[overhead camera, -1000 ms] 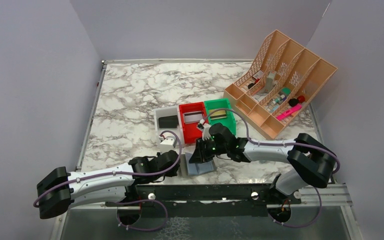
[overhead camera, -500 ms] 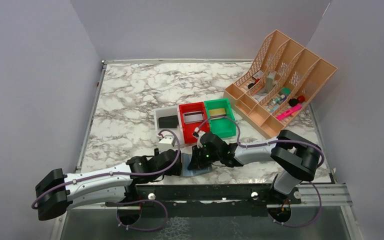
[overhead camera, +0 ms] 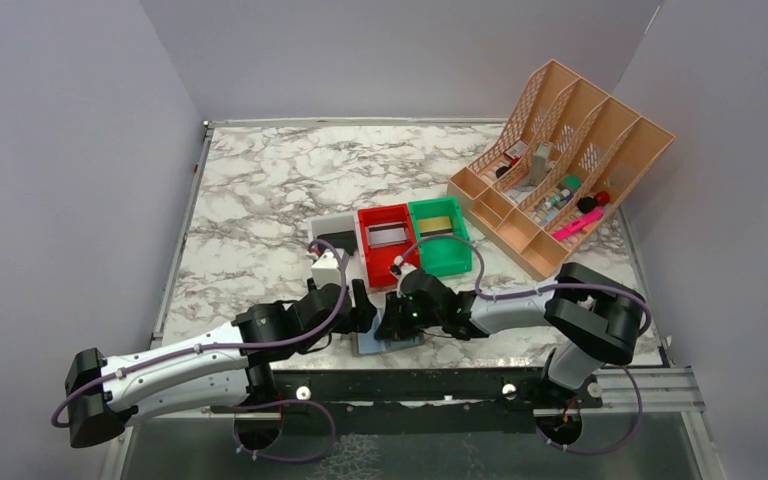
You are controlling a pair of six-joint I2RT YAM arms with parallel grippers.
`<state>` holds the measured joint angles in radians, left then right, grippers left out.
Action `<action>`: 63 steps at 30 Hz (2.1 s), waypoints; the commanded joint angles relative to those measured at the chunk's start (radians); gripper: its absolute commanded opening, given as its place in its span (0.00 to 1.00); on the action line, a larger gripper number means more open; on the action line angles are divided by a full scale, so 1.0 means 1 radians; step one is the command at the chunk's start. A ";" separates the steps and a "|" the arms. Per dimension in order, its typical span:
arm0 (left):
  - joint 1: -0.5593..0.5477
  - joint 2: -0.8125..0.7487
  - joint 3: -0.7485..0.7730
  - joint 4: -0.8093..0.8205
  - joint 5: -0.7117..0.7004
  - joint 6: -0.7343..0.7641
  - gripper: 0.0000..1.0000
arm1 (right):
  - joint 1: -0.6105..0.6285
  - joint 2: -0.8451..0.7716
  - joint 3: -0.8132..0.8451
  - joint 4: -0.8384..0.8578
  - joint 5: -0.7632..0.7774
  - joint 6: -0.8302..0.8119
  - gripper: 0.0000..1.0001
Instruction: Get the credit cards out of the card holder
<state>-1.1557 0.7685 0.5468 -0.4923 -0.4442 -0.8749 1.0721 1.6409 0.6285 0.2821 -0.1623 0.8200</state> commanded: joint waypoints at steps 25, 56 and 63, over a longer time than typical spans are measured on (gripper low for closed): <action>0.002 0.348 -0.099 0.300 0.151 0.056 0.33 | 0.000 -0.508 -0.111 -0.446 0.444 0.046 0.48; 0.002 0.293 -0.129 0.297 0.153 0.062 0.32 | 0.001 -0.331 0.013 -0.500 0.375 0.000 0.49; 0.002 0.293 -0.121 0.292 0.148 0.063 0.31 | 0.001 -0.362 0.001 -0.480 0.345 -0.014 0.53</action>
<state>-1.1557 1.0794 0.4294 -0.2085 -0.3050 -0.8215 1.0733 1.2995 0.6247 -0.1894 0.1825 0.8181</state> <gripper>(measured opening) 0.313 0.523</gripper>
